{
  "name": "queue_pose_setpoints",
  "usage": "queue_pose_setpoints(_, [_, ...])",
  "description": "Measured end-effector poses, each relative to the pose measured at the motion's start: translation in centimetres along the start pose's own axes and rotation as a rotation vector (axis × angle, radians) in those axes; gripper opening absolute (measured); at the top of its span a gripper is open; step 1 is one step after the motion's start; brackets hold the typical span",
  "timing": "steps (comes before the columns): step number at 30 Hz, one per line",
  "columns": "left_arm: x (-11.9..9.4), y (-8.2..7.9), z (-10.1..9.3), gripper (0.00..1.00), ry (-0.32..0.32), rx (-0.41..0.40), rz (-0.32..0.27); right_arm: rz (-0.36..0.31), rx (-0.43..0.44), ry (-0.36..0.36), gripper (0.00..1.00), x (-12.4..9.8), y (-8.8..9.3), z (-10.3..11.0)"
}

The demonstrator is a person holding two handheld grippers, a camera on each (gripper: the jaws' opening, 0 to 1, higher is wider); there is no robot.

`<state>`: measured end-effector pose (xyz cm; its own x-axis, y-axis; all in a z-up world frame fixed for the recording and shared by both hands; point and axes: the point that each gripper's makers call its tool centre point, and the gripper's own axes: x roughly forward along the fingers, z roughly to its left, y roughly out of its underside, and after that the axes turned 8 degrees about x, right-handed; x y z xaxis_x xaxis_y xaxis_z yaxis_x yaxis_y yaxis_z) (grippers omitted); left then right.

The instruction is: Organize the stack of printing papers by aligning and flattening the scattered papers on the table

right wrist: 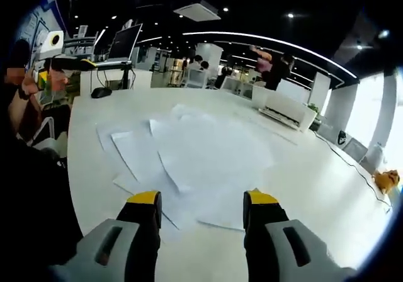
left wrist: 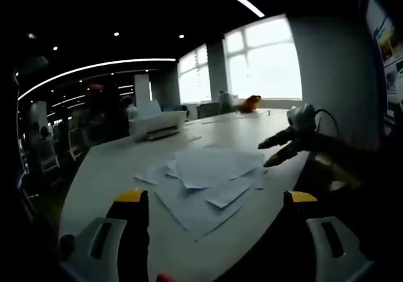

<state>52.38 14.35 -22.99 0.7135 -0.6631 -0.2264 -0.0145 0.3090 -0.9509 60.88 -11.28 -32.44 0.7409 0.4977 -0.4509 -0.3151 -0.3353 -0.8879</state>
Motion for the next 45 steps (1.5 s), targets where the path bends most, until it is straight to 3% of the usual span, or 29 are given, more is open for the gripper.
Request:
queue_pose_setpoints(14, [0.1, 0.1, -0.4, 0.91, 0.011, 0.0, 0.003, 0.016, -0.026, -0.002, 0.46, 1.1, 0.5, 0.9])
queue_pose_setpoints(20, [0.2, 0.1, -0.4, 0.91, 0.012, 0.0, 0.004, 0.043, -0.088, 0.043, 0.45, 1.5, 1.0, 0.4])
queue_pose_setpoints(45, [0.1, 0.4, -0.4, 0.91, 0.014, -0.005, 0.009, 0.014, -0.227, 0.078, 0.33, 2.7, 0.1, 0.5])
